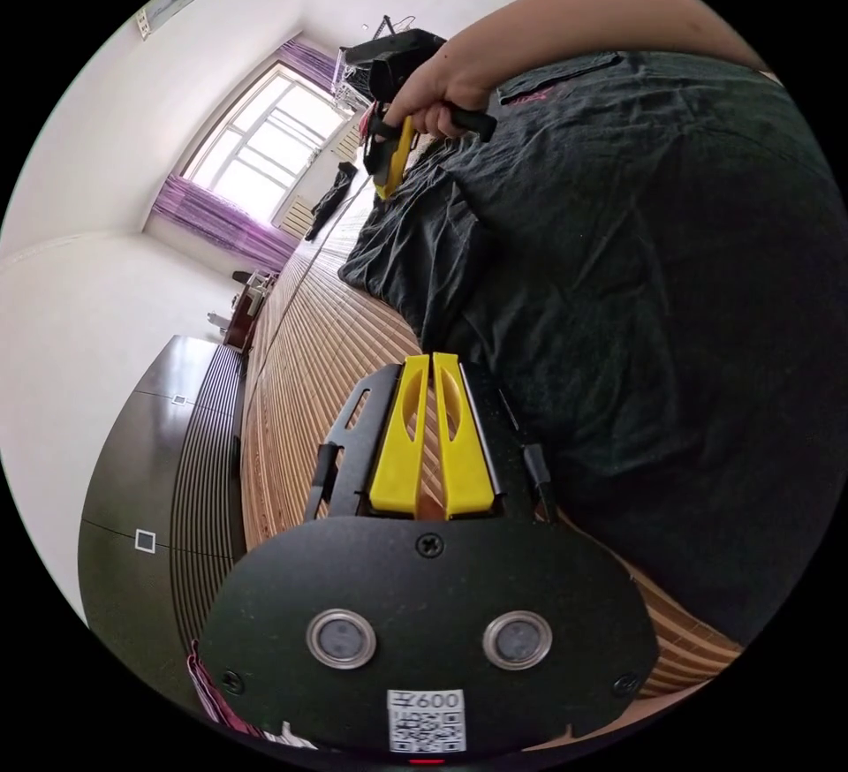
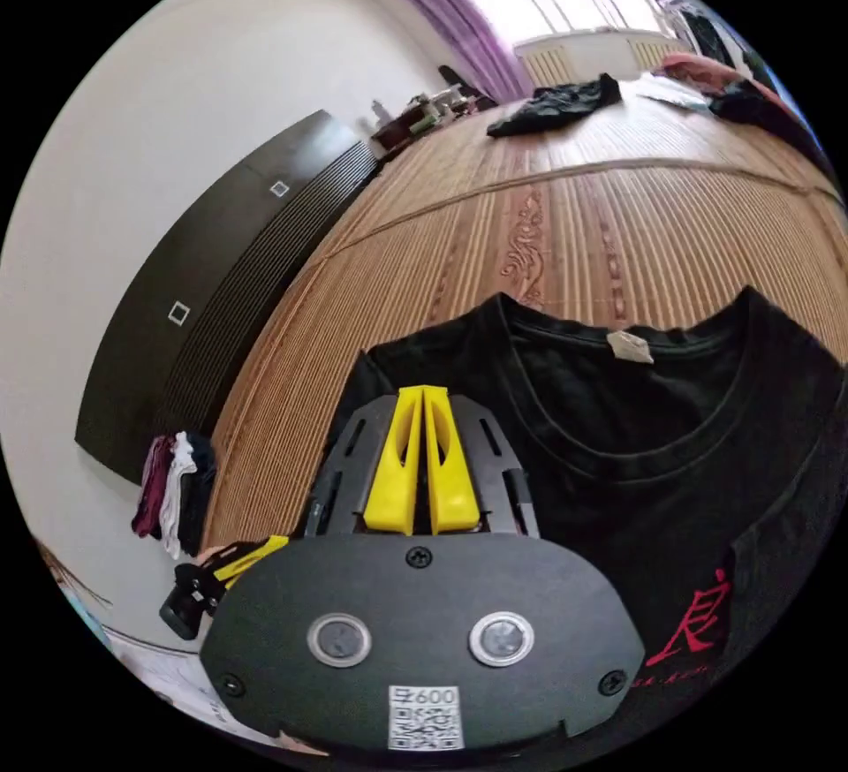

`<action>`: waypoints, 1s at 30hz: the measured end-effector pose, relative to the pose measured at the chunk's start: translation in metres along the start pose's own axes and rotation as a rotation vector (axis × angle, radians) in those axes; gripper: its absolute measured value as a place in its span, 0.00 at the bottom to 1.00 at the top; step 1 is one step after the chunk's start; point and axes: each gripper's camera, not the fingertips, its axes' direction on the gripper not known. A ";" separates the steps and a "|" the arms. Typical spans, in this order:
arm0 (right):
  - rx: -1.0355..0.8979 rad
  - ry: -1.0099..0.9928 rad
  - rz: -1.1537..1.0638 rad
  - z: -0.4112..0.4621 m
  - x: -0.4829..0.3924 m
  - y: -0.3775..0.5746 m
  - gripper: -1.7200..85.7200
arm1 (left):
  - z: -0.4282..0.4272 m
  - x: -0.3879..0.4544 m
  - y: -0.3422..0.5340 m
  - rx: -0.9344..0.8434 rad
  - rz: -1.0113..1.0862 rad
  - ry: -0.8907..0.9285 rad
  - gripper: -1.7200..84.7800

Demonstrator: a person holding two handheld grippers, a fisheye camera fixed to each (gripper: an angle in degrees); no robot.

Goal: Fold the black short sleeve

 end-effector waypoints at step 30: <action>-0.392 -0.469 0.168 0.152 0.031 -0.073 0.01 | 0.009 -0.015 0.011 0.001 0.025 -0.025 0.03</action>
